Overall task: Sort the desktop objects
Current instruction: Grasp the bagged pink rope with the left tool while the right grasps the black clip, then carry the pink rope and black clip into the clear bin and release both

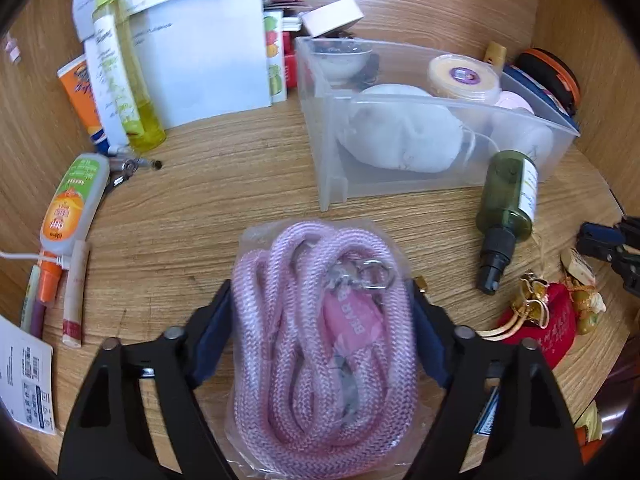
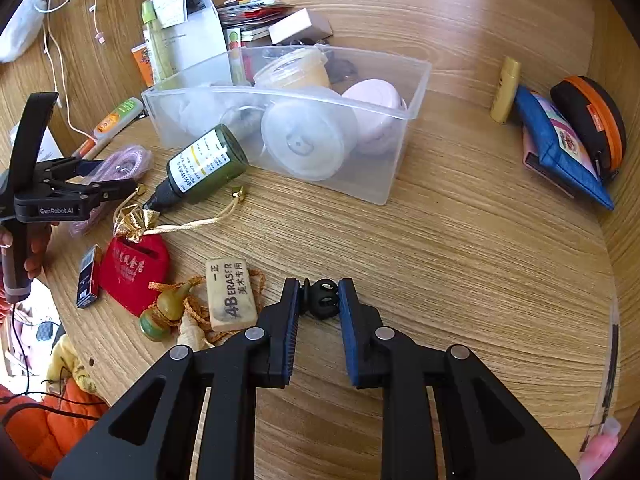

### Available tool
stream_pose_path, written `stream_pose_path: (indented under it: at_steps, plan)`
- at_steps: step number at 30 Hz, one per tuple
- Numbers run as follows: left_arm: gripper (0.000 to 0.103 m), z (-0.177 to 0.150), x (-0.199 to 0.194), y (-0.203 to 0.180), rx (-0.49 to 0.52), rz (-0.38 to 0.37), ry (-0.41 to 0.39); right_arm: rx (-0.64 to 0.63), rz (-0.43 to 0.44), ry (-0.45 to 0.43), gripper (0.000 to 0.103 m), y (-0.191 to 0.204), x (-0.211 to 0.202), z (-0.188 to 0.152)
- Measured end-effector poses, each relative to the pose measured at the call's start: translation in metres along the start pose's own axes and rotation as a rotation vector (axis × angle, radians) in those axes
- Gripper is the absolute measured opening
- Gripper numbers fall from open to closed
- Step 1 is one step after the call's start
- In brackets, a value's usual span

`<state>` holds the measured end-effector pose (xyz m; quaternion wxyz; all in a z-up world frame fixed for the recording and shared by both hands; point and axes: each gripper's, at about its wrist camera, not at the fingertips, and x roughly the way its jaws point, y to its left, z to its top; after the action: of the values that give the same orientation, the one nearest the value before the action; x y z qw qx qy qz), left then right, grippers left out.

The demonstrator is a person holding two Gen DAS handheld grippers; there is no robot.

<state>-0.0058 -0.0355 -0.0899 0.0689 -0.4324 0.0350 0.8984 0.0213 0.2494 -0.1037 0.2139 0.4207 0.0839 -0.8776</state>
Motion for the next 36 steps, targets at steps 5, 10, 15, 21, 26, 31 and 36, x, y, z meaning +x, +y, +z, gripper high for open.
stream_pose_path:
  at_steps: [5,10,15,21,26,31,36]
  plan:
    - [0.058,-0.003,-0.004,0.0,0.014,-0.006,-0.022,0.023,0.023,-0.024,0.017,-0.004,-0.005,0.006]
    - [0.055,-0.006,-0.009,0.009,-0.031,-0.022,-0.05,0.039,0.027,-0.066,0.017,-0.007,-0.016,0.016]
    - [0.055,-0.004,-0.025,0.021,-0.094,-0.037,-0.122,0.058,0.037,-0.101,0.017,-0.011,-0.024,0.028]
    - [0.055,0.008,-0.052,0.024,-0.109,-0.028,-0.221,0.052,0.03,-0.158,0.017,-0.01,-0.037,0.045]
    - [0.055,0.024,-0.065,0.025,-0.123,-0.037,-0.28,0.036,0.024,-0.206,0.017,-0.008,-0.045,0.064]
    - [0.055,0.049,-0.07,0.025,-0.132,-0.051,-0.321,0.018,-0.012,-0.229,0.017,-0.009,-0.044,0.085]
    - [0.055,0.076,-0.07,0.021,-0.128,-0.073,-0.356,0.016,-0.034,-0.233,0.017,-0.011,-0.034,0.106]
